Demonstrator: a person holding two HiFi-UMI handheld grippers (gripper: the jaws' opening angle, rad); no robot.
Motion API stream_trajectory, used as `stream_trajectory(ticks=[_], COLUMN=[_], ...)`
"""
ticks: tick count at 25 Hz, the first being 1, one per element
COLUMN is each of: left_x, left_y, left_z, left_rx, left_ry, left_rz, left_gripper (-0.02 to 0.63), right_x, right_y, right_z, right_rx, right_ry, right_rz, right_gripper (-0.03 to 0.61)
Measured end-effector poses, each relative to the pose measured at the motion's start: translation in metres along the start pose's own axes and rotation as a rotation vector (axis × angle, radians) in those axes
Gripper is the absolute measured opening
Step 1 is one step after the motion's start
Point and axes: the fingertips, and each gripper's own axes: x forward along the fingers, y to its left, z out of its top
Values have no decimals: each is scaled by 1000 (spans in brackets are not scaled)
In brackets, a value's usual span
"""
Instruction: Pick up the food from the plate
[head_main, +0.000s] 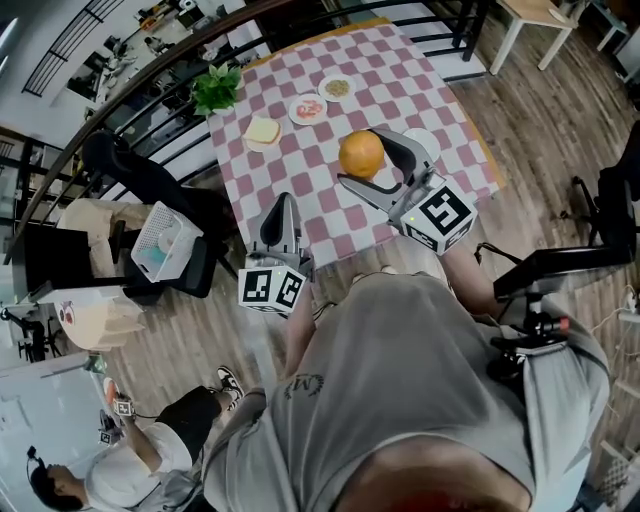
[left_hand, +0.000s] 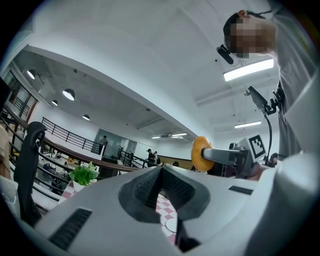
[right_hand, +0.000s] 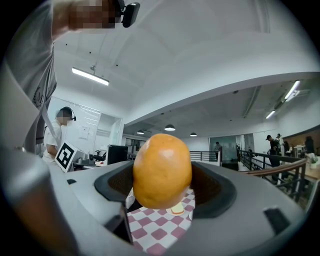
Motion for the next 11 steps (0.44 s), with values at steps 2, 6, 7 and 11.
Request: stream_trajectory(ticks=[2,6,7,11], left_x=[-1,-4,-5,-7], left_y=[0,0,0,1], left_z=[1,2,2,1], left_rx=[2,0,-1,-7], left_ry=[-6,-11,-12,-12], left_rz=[1,8,9,12], left_gripper=[5,5,5,3], right_x=[0,1,1,1], right_y=[1,3,3,4], right_z=[2,3,2,-4], right_rx=[-8,-12,-8,8], right_ry=[-1,4,6,13], right_rz=[4,7,7,6], right_gripper=[342,342,342,342])
